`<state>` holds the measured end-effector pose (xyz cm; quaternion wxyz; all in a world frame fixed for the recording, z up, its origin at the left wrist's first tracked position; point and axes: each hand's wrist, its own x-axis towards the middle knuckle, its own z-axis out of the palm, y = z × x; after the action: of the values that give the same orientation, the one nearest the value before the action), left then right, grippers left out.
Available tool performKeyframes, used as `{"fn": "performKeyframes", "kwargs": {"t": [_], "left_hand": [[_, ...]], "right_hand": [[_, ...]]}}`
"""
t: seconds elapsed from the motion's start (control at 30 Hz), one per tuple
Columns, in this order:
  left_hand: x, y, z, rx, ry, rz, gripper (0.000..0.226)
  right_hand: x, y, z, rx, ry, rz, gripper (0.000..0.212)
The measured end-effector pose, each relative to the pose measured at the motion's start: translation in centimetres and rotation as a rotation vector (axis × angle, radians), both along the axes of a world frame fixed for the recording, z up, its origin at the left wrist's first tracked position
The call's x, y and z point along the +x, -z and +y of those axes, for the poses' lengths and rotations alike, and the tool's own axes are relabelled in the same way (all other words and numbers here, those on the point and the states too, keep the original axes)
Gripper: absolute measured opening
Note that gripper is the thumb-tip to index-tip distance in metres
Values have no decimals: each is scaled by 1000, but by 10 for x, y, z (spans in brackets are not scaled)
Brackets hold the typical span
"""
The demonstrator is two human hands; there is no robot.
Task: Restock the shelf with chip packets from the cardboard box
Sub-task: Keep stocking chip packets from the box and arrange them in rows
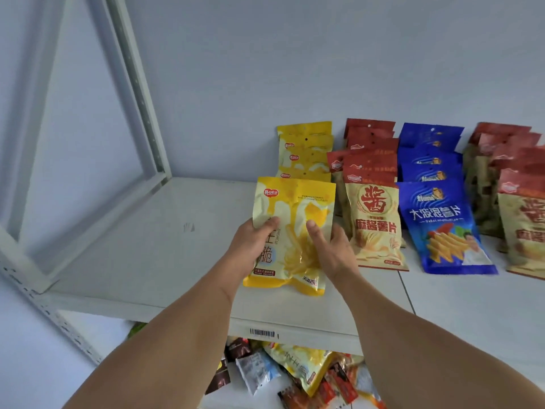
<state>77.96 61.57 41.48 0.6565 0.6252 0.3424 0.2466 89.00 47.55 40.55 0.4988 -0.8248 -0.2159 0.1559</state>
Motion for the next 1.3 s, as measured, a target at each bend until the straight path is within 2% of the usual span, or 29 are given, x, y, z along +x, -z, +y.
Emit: {"fn": "performKeyframes", "kwargs": {"t": [0.07, 0.17, 0.27, 0.33, 0.53, 0.73, 0.83, 0.97, 1.1, 1.3], "left_hand": [[9, 6, 8, 162, -60, 72, 37], [18, 17, 17, 296, -163, 145, 35], [23, 29, 27, 522, -216, 293, 48], [28, 36, 34, 595, -207, 329, 53], [44, 36, 45, 433, -59, 284, 43], [66, 25, 58, 201, 35, 159, 44], [78, 32, 62, 231, 50, 156, 48], [87, 41, 63, 331, 23, 257, 58], [86, 36, 59, 372, -9, 282, 59], [82, 35, 59, 384, -43, 231, 57]], "right_hand": [[2, 0, 9, 0, 32, 8, 121], [4, 5, 22, -10, 88, 11, 107], [2, 13, 31, -48, 127, -3, 106], [2, 18, 36, -48, 160, -6, 98], [12, 18, 46, 49, 196, 48, 79], [28, 16, 63, 91, 221, 34, 82], [37, 17, 71, 95, 234, 12, 83], [47, 25, 77, 36, 219, 23, 72], [51, 21, 77, -18, 174, 40, 65], [64, 3, 81, -171, 152, 48, 89]]}}
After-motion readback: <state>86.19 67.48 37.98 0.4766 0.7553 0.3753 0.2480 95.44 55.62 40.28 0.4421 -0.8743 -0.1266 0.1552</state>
